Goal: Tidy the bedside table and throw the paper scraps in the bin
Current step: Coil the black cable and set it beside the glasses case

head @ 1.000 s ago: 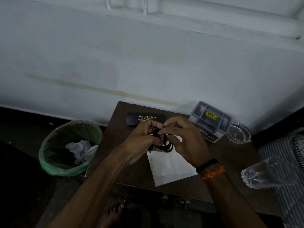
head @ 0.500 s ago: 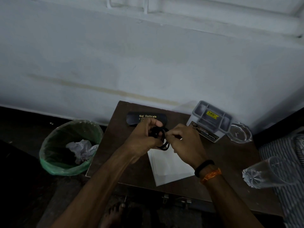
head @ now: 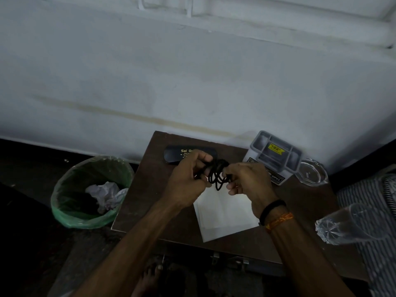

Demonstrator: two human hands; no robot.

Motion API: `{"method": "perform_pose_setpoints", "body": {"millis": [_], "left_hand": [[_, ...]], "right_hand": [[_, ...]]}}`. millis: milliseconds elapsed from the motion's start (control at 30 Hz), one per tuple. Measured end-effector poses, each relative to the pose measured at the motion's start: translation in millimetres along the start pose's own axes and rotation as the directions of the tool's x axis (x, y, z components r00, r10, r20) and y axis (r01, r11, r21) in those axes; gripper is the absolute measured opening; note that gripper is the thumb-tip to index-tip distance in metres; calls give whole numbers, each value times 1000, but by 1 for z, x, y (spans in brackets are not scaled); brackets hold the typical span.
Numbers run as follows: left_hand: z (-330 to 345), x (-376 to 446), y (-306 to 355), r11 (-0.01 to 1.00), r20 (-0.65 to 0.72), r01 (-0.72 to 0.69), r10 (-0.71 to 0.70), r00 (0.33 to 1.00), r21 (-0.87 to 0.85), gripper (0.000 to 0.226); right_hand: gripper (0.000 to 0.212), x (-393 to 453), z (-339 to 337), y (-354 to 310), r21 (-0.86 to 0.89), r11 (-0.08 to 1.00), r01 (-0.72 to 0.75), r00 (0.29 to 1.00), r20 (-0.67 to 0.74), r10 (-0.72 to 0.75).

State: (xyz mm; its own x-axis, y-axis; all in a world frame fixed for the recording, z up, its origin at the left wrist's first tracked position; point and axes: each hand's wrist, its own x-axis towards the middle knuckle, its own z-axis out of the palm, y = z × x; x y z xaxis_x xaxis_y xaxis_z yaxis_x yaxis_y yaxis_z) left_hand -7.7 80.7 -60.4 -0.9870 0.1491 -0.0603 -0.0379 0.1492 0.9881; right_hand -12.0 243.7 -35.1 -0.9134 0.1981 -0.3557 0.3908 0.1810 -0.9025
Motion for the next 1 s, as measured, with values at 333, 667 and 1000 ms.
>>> {"method": "perform_pose_setpoints", "body": {"millis": [333,667,1000], "left_hand": [[1,1,-1,999,-32,44,-45,998,-26,34],[-4,1,-6,954,-64,-200,219,974,224,39],[-8,2,4,880,-166,-327,400,901,344,25]], "right_hand": [[13,-7,9,0,-12,998,57,997,57,-56],[24,1,-1,-6,-123,992,-11,985,171,32],[26,-4,-15,-10,4,999,48,945,323,-47]]}}
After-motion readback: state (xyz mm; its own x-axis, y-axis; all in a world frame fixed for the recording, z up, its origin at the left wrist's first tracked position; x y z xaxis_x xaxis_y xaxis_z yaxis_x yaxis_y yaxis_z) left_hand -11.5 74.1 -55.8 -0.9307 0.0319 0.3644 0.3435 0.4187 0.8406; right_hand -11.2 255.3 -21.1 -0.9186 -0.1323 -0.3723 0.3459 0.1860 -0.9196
